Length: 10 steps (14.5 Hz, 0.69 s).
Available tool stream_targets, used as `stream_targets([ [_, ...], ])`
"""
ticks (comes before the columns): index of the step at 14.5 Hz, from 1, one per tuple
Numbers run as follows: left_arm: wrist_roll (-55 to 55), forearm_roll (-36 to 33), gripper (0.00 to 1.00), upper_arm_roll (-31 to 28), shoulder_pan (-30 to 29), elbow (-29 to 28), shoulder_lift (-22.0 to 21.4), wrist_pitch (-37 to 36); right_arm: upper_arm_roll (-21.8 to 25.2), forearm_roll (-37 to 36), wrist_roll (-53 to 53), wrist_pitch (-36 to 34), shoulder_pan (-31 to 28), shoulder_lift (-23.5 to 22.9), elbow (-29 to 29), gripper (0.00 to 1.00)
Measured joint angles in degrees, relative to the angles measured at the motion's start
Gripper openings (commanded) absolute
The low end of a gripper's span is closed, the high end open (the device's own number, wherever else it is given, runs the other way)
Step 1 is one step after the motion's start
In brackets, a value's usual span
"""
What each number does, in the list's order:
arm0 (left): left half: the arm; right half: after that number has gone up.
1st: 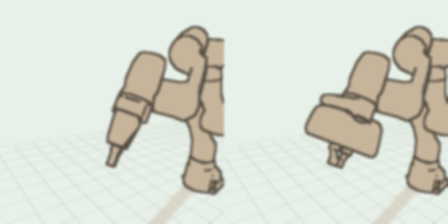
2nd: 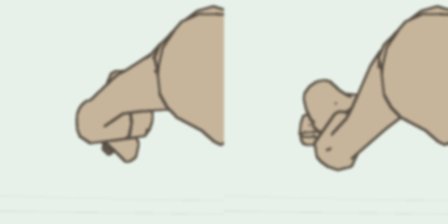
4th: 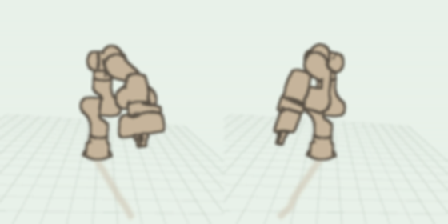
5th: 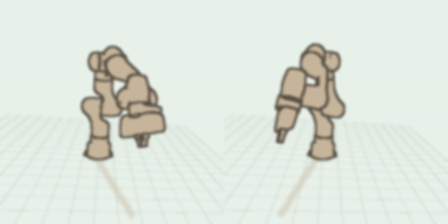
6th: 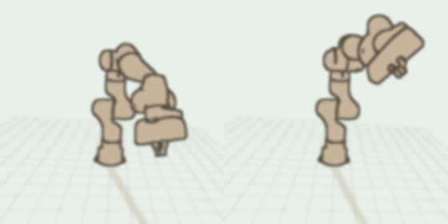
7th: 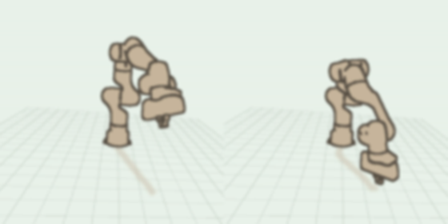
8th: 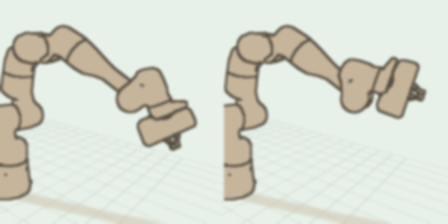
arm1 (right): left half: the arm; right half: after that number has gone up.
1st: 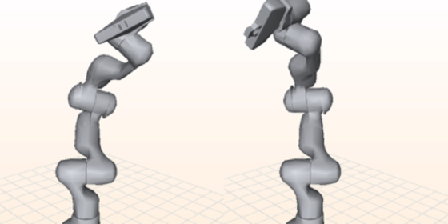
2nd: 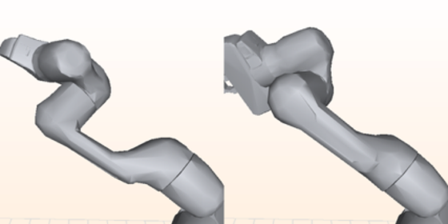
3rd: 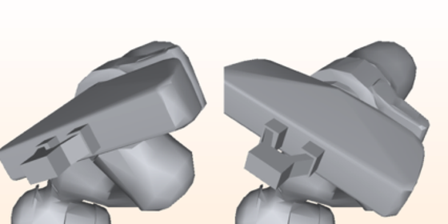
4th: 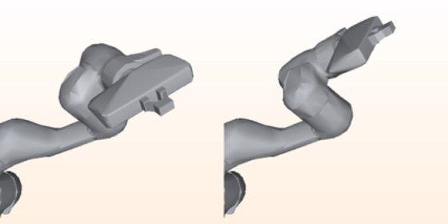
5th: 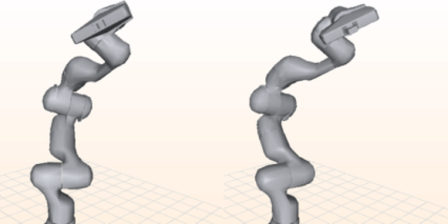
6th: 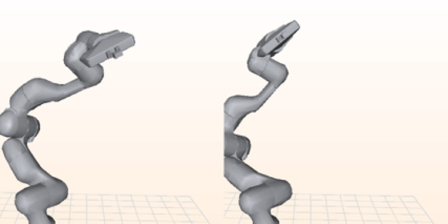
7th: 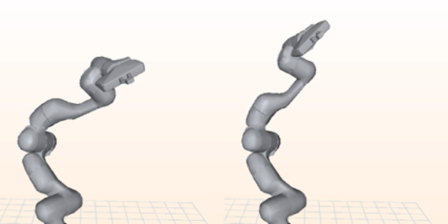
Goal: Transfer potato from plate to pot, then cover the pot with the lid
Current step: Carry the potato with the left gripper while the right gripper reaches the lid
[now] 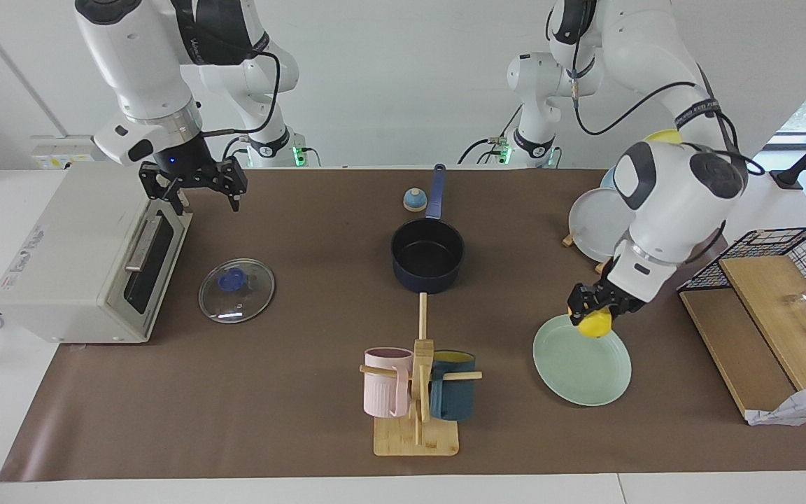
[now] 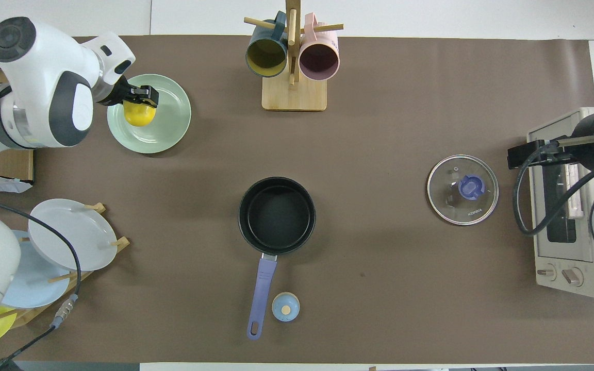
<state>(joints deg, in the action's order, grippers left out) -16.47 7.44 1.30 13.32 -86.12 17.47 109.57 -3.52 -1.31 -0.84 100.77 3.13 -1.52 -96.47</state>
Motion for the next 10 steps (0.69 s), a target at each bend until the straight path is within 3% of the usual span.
stream_targets([
  [4, -12.7, 0.1, 0.00, 0.2, 9.9, -9.0, -7.3, -0.9, 0.0, 0.0, 0.0, 5.3, 0.6, -5.5, -0.1, 1.00],
  [10, -22.9, 0.1, 0.00, 0.3, 21.8, -23.7, -9.8, 15.7, 0.1, 0.0, 4.3, 12.3, 0.1, -8.9, -3.6, 1.00],
])
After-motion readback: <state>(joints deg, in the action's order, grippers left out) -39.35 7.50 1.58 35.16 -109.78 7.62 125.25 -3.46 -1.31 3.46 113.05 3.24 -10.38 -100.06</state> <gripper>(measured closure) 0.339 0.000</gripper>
